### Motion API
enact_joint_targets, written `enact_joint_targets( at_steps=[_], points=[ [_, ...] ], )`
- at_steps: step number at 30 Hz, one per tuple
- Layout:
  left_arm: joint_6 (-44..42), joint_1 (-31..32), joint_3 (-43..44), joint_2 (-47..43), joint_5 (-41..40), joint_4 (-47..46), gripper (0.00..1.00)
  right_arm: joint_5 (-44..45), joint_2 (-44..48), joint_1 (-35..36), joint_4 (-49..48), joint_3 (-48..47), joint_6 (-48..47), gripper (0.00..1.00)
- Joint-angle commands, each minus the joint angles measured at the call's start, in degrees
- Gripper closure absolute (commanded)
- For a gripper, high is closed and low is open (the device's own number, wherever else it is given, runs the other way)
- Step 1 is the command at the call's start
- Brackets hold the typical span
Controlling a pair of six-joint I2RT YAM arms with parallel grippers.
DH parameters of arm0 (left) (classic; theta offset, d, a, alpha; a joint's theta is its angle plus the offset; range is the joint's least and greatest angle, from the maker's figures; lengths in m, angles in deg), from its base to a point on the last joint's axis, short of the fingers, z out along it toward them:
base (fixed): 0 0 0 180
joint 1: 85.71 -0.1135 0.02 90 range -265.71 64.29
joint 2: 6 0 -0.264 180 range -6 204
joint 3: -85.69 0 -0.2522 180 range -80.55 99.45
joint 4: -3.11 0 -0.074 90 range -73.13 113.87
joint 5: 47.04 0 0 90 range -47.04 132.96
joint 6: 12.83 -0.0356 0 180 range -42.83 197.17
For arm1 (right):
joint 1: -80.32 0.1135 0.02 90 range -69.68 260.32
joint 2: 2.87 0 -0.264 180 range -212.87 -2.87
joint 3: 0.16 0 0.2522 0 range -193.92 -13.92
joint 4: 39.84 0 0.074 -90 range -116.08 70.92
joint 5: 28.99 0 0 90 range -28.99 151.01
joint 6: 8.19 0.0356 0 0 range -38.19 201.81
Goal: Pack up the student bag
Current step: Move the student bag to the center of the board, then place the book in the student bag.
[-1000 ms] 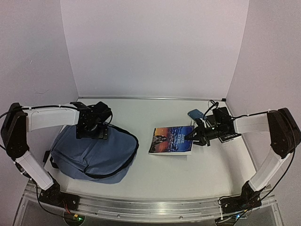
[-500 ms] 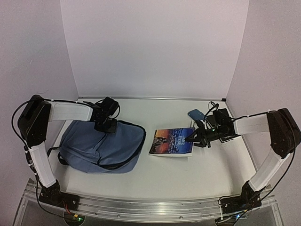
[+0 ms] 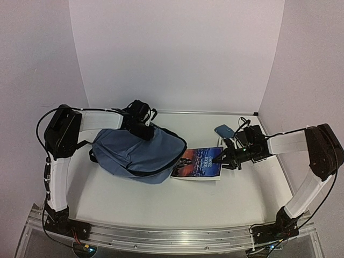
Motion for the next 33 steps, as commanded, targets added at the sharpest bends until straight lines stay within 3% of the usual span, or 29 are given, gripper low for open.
enact_joint_targets(
  at_steps=[1,3,5,13,17,22,33],
  points=[
    [0.6,3.29,0.8,-4.64,-1.47,3.13,0.51,-3.96,3.74,-1.94,-2.81,-1.58,-1.47,1.0],
    [0.08,5.47,-0.43,-8.7,-3.07,5.55,0.35,-3.41,5.62,-4.06,-0.37,-1.62,-2.31,1.0],
    [-0.05,8.01,-1.06,-10.87,-3.95,7.56,0.27,-3.19,7.13,-5.56,2.18,-0.96,-3.71,1.0],
    [1.11,13.69,-5.4,-16.04,-0.35,9.51,0.21,-7.27,10.6,-7.33,3.14,-0.68,-3.46,1.0],
    [-0.86,16.11,-7.0,-15.87,0.89,12.23,0.23,-9.8,15.64,-9.04,3.66,-1.38,-0.77,1.0],
    [-1.19,17.38,-7.71,-15.05,3.29,13.83,0.32,-9.78,21.96,-10.69,4.89,-1.19,1.16,1.0],
    [-1.58,20.43,-7.47,-14.7,8.05,14.49,0.4,-11.16,26.61,-12.97,7.26,-1.17,3.72,1.0]
  ],
)
